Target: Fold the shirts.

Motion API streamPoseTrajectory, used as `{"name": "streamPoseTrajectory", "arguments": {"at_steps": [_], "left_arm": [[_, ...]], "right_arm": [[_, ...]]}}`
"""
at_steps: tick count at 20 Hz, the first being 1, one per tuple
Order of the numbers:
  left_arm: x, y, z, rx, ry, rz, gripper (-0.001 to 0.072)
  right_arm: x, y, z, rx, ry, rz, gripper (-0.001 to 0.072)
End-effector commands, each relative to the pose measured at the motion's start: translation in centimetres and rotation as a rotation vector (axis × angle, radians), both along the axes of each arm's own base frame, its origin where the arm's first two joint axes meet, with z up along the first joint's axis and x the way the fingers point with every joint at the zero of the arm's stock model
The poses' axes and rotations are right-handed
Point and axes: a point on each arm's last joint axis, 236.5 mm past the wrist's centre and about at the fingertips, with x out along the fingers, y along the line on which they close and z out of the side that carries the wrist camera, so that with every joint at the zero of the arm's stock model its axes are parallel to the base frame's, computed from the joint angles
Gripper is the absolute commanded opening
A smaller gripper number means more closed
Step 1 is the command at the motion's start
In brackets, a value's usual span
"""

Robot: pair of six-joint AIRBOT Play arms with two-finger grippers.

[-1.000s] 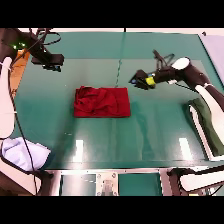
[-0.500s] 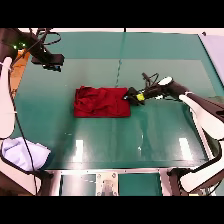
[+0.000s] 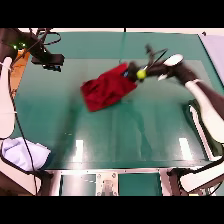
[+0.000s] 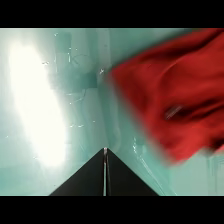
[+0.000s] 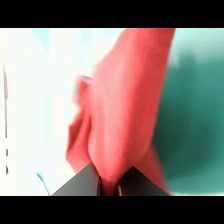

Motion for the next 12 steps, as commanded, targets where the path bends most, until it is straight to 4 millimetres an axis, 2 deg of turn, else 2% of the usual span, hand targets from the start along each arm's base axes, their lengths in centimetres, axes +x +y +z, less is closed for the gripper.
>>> {"name": "streamPoseTrajectory", "arguments": {"at_steps": [1, 3, 6, 9, 12], "left_arm": [[0.0, 0.0, 0.0, 0.0, -0.001, 0.0, 0.0028], [0.0, 0.0, 0.1, -0.001, -0.001, 0.0, 0.0027], [0.0, -0.1, 0.1, -0.003, -0.001, -0.001, 0.0027], [0.0, -0.1, 0.1, -0.004, -0.001, 0.0, 0.0028], [0.0, -0.1, 0.1, -0.004, -0.001, 0.0, 0.0027]], "right_arm": [[2.2, -8.8, 12.1, -0.006, -0.186, -0.16, 0.0016], [2.1, -16.5, 15.3, -0.063, -0.213, -0.325, 0.0017], [1.0, -27.5, 17.2, -0.077, -0.203, -0.566, 0.0017], [-0.8, -37.1, 16.1, -0.058, -0.141, -0.778, 0.0017], [-3.2, -43.9, 13.5, -0.009, -0.046, -0.961, 0.0017]]}}
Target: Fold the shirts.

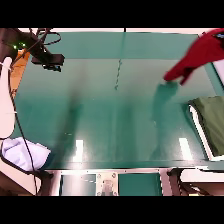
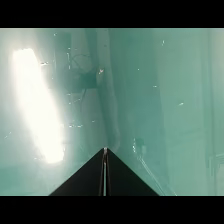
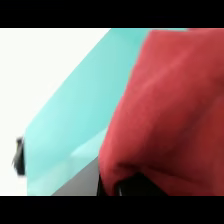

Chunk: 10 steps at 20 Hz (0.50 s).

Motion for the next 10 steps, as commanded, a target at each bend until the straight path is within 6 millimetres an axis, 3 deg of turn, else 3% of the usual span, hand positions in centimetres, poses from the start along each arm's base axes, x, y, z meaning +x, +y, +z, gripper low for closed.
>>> {"name": "streamPoseTrajectory", "arguments": {"at_steps": [1, 3, 6, 8, 10], "left_arm": [[0.0, 0.0, 0.1, -0.001, -0.002, 0.0, 0.0027], [0.0, 0.0, 0.1, -0.001, -0.002, 0.0, 0.0027], [0.0, 0.0, 0.1, -0.001, -0.002, 0.0, 0.0027], [0.0, 0.0, 0.1, -0.001, 0.0, 0.0, 0.0027], [-0.1, 0.0, 0.0, -0.001, 0.003, -0.001, 0.0027]], "right_arm": [[-3.7, -8.8, -2.5, 0.107, 0.073, -0.244, 0.0017], [-6.0, -11.3, -3.9, 0.136, 0.111, -0.328, 0.0017], [-9.6, -14.2, -3.2, 0.092, 0.132, -0.437, 0.0017], [-12.2, -14.7, -2.6, 0.097, 0.167, -0.488, 0.0017], [-16.5, -15.3, -3.8, 0.144, 0.285, -0.597, 0.0017]]}}
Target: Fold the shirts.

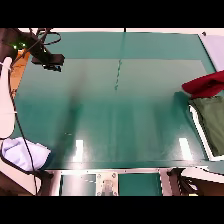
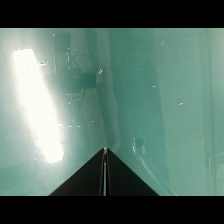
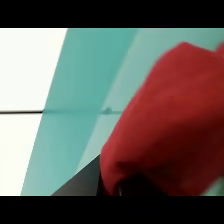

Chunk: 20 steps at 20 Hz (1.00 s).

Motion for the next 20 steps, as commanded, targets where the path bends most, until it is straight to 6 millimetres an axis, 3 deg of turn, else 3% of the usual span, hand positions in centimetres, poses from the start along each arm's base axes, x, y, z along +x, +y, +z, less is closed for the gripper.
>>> {"name": "streamPoseTrajectory", "arguments": {"at_steps": [1, 3, 5, 11, 17, 20], "left_arm": [[-0.1, 0.0, 0.0, -0.002, 0.002, -0.001, 0.0027], [-0.2, -0.1, 0.0, -0.003, 0.008, -0.003, 0.0027], [-0.4, 0.0, 0.0, -0.002, 0.014, -0.004, 0.0027], [-0.4, 0.0, 0.0, -0.002, 0.016, -0.004, 0.0028], [-0.4, -0.1, 0.0, -0.005, 0.015, -0.005, 0.0028], [-0.3, -0.2, 0.0, -0.007, 0.013, -0.005, 0.0027]], "right_arm": [[-7.7, -1.7, -2.0, 0.065, 0.181, -0.192, 0.0016], [-12.1, -2.4, -3.5, 0.053, 0.268, -0.276, 0.0017], [-15.9, -1.9, -6.0, 0.109, 0.347, -0.328, 0.0017], [-24.0, 0.1, -14.6, 0.229, 0.581, -0.402, 0.0017], [-26.7, 0.4, -21.1, 0.2, 0.693, -0.41, 0.0017], [-27.3, -0.3, -21.6, 0.157, 0.715, -0.41, 0.0018]]}}
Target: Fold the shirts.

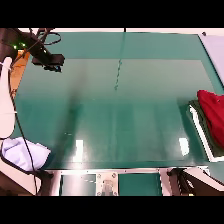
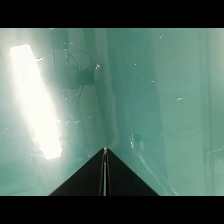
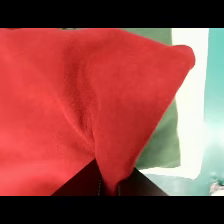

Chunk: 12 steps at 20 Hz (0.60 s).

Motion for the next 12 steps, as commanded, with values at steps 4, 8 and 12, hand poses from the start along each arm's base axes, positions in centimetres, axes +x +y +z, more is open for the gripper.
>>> {"name": "streamPoseTrajectory", "arguments": {"at_steps": [4, 8, 12], "left_arm": [[0.0, -0.6, 0.2, -0.026, -0.004, -0.007, 0.0027], [-0.3, -1.3, 0.4, -0.056, 0.006, -0.02, 0.0027], [-1.0, -1.9, 2.0, -0.083, -0.011, -0.032, 0.0026]], "right_arm": [[-1.5, -0.7, -0.4, -0.066, 0.086, 0.166, 0.0656], [-1.7, -0.2, 4.3, -0.044, 0.11, 0.218, 0.0655], [6.5, 1.4, 9.1, -0.147, -0.006, 0.423, 0.0018]]}}
